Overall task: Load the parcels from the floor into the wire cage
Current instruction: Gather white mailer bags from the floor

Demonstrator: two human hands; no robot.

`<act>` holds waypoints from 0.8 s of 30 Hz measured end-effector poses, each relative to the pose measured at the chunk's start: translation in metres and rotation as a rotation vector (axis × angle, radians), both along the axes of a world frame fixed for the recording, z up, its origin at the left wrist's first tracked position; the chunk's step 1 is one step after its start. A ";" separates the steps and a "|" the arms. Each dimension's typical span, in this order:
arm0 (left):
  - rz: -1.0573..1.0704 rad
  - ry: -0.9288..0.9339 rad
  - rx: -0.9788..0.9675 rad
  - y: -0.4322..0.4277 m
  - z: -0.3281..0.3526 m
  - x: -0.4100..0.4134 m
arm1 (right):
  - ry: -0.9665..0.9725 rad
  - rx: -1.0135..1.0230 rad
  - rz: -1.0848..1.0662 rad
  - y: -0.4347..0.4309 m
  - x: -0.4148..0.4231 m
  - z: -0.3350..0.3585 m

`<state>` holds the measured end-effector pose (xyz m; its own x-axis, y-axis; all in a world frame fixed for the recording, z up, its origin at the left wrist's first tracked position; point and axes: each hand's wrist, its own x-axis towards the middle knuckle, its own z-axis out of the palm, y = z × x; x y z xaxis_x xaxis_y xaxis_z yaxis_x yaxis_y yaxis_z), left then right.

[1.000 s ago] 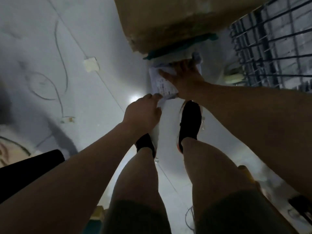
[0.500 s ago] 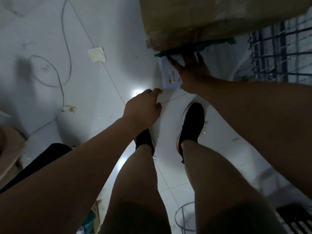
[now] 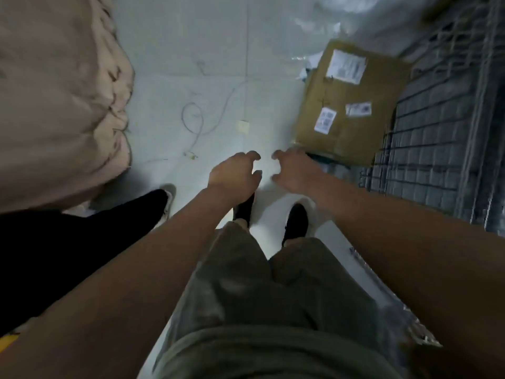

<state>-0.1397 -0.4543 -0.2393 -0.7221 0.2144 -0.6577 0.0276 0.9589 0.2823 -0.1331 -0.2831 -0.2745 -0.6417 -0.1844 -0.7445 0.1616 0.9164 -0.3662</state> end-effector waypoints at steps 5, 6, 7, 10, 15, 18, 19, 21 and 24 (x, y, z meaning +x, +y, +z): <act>0.348 0.014 0.002 -0.040 0.093 0.036 | 0.045 -0.108 0.142 -0.045 -0.010 0.106; 0.404 0.015 -0.002 -0.049 0.106 0.044 | 0.031 -0.122 0.200 -0.055 -0.011 0.121; 0.453 0.020 -0.006 -0.058 0.118 0.052 | 0.011 -0.124 0.256 -0.064 -0.011 0.135; 0.589 0.055 0.004 -0.089 0.145 0.076 | -0.020 -0.104 0.402 -0.096 -0.016 0.165; 0.801 0.160 0.020 -0.147 0.171 0.132 | 0.014 -0.127 0.561 -0.163 -0.006 0.199; 0.917 0.189 0.000 -0.179 0.179 0.170 | 0.000 -0.147 0.663 -0.209 0.012 0.209; 0.952 0.199 -0.006 -0.189 0.180 0.184 | -0.008 -0.147 0.706 -0.226 0.020 0.210; 1.025 0.209 -0.021 -0.209 0.179 0.210 | -0.025 -0.141 0.792 -0.259 0.037 0.211; 1.134 0.200 -0.039 -0.238 0.178 0.247 | -0.047 -0.123 0.920 -0.310 0.064 0.209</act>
<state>0.1069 -0.6921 -0.0609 -0.5788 -0.6428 -0.5019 -0.8153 0.4689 0.3397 -0.0692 -0.5935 -0.0660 -0.1735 -0.6850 -0.7076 -0.5921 0.6467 -0.4808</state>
